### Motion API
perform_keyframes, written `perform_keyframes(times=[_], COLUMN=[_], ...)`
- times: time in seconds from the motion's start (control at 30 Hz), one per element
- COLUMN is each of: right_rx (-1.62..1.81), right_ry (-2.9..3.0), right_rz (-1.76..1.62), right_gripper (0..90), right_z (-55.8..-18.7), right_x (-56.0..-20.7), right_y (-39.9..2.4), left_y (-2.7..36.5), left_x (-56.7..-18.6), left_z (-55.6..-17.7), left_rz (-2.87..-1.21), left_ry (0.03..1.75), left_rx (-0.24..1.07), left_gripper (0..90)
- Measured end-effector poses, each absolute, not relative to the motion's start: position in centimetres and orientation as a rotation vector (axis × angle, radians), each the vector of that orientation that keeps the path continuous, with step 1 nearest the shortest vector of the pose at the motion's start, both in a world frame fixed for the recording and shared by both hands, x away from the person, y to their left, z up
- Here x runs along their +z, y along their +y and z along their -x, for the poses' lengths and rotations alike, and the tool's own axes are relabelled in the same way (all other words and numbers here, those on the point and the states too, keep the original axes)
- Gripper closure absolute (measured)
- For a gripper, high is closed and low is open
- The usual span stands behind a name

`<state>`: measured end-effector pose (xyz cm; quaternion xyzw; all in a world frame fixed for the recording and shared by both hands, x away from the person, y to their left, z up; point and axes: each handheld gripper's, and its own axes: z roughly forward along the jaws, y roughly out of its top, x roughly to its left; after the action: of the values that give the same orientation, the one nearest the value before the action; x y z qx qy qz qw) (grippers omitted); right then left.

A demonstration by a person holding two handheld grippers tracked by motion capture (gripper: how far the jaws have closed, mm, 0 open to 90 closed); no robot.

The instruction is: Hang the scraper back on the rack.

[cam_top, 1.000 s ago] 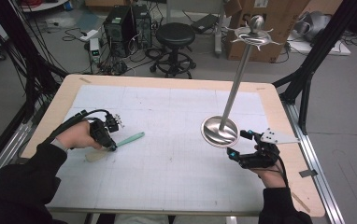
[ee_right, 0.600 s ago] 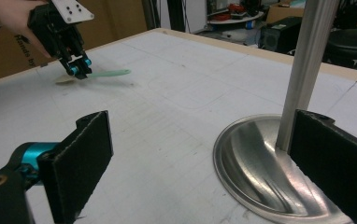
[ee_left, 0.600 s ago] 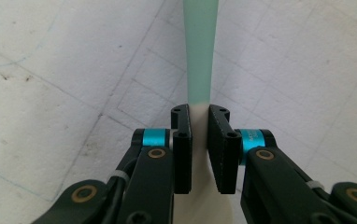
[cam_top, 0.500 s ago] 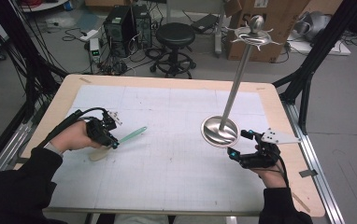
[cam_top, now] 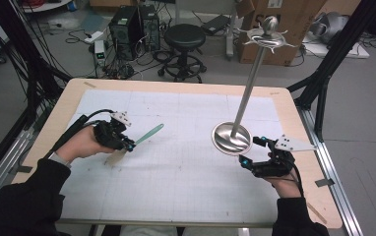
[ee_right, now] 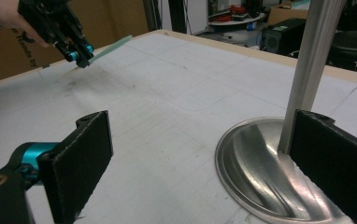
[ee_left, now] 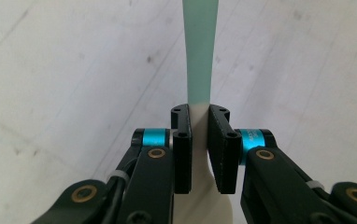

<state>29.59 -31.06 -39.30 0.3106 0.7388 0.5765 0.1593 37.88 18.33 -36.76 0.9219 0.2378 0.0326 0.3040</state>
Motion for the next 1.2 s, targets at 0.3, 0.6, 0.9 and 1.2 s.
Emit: perform_keyframes(times=[0.3,0.6,0.9,1.2], right_rx=[1.663,1.672,1.682,1.686], right_ry=[2.108,2.103,2.091,2.09], right_rz=[-0.88,-0.884,-0.881,-0.874], right_gripper=[5.6,5.6,5.6,5.6], right_z=[-29.6,-29.7,-29.8,-29.7], right_x=[-39.1,-39.0,-38.9,-38.8], right_y=[-31.0,-31.1,-31.3,-31.3], left_y=[17.2,15.0,12.8,11.2], left_x=[-35.7,-34.8,-33.1,-30.2], left_z=[-38.0,-37.4,-37.7,-38.5], left_rz=[-2.2,-2.052,-1.948,-1.886], left_ry=[0.626,0.588,0.576,0.539], left_rx=[0.068,0.169,0.137,0.148], left_gripper=[80.5,80.5,80.5,80.5])
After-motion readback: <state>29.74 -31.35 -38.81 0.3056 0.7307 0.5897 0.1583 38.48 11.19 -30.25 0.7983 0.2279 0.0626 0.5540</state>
